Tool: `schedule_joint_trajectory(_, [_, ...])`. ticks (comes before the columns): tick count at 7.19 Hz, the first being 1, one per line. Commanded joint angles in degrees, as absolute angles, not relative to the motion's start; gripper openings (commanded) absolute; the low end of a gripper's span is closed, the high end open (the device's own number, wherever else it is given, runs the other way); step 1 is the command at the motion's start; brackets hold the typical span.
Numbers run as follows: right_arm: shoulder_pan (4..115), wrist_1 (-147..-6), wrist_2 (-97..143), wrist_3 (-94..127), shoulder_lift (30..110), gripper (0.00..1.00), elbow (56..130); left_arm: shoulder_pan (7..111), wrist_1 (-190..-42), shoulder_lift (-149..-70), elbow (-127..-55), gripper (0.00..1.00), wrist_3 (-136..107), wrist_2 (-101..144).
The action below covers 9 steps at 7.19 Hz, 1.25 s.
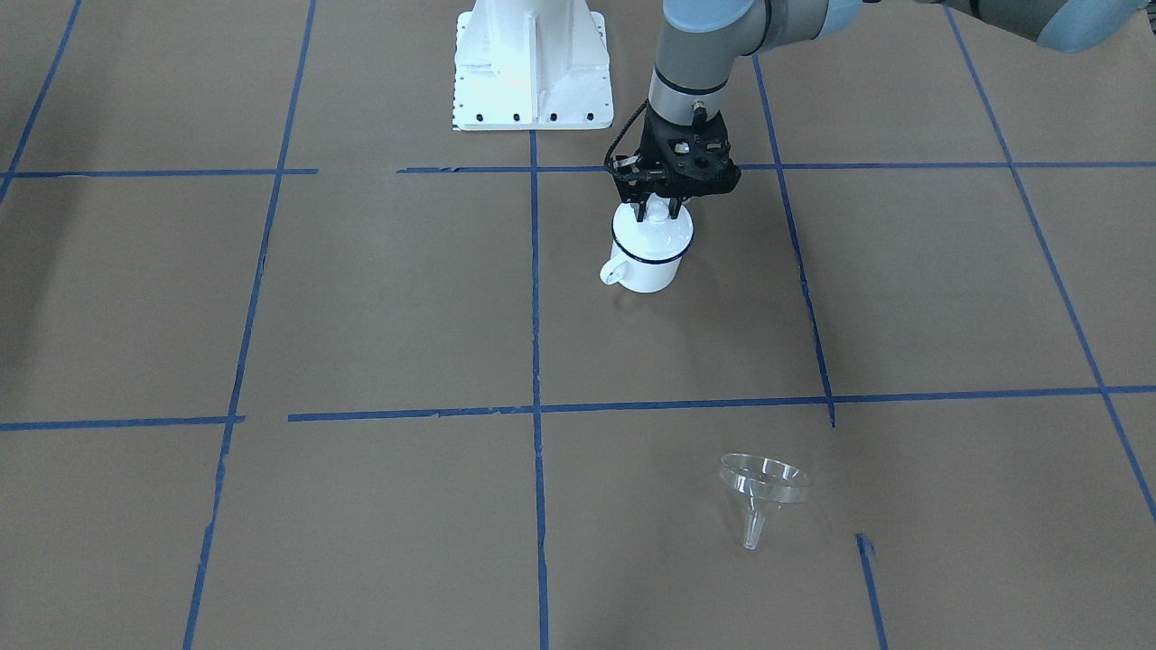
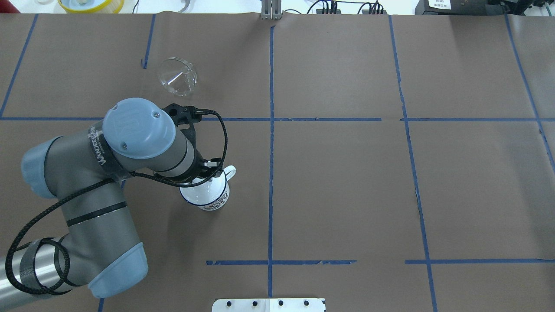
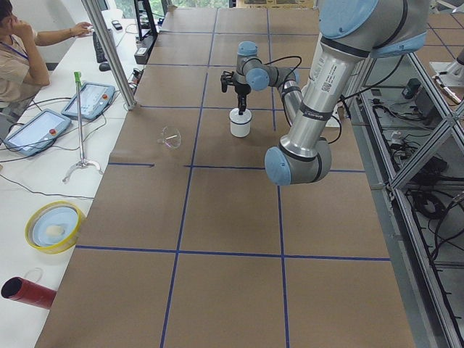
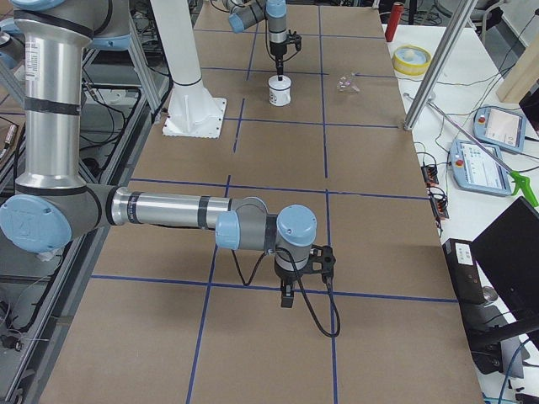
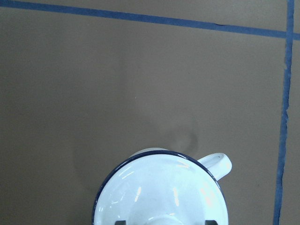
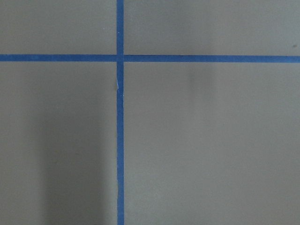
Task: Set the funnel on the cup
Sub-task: 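Set the white lid on the table beside the mug, open left gripper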
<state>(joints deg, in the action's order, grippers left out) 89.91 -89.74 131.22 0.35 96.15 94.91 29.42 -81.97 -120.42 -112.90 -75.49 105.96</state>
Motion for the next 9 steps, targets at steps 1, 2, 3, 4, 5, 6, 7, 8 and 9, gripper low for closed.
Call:
schedule_joint_trajectory(1, [89.9, -89.7, 131.2, 0.4, 96.2, 1.00, 94.9, 29.5, -81.6, -120.4, -113.9, 0.00, -75.2, 105.9])
schedule_joint_trajectory(2, [89.9, -89.7, 131.2, 0.4, 96.2, 1.00, 94.9, 30.3, -80.0, -120.4, -117.2, 0.00, -74.7, 105.9])
schedule_joint_trajectory(3, [89.9, -89.7, 131.2, 0.4, 96.2, 1.00, 94.9, 32.2, -73.7, -120.8, -120.9, 0.00, -71.5, 106.1])
schedule_joint_trajectory(4, [89.9, -89.7, 131.2, 0.4, 96.2, 1.00, 94.9, 37.0, -70.5, -120.2, -125.6, 0.00, -63.6, 109.3])
schedule_joint_trajectory(5, [89.9, -89.7, 131.2, 0.4, 96.2, 1.00, 94.9, 44.1, -70.7, -114.0, -129.1, 0.00, -53.0, 112.2])
schedule_joint_trajectory(6, [89.9, -89.7, 131.2, 0.4, 96.2, 1.00, 94.8, 47.0, -71.2, -107.5, -130.3, 0.00, -41.6, 113.4])
schedule_joint_trajectory(7, [89.9, -89.7, 131.2, 0.4, 96.2, 1.00, 94.9, 47.3, -74.2, -103.1, -129.5, 0.00, -36.7, 113.8])
schedule_joint_trajectory(8, [89.9, -89.7, 131.2, 0.4, 96.2, 1.00, 94.8, 47.2, -80.8, -101.7, -125.7, 0.00, -36.9, 114.2])
schedule_joint_trajectory(9, [89.9, -89.7, 131.2, 0.4, 96.2, 1.00, 94.9, 46.6, -87.1, -101.9, -119.9, 0.00, -40.9, 114.1])
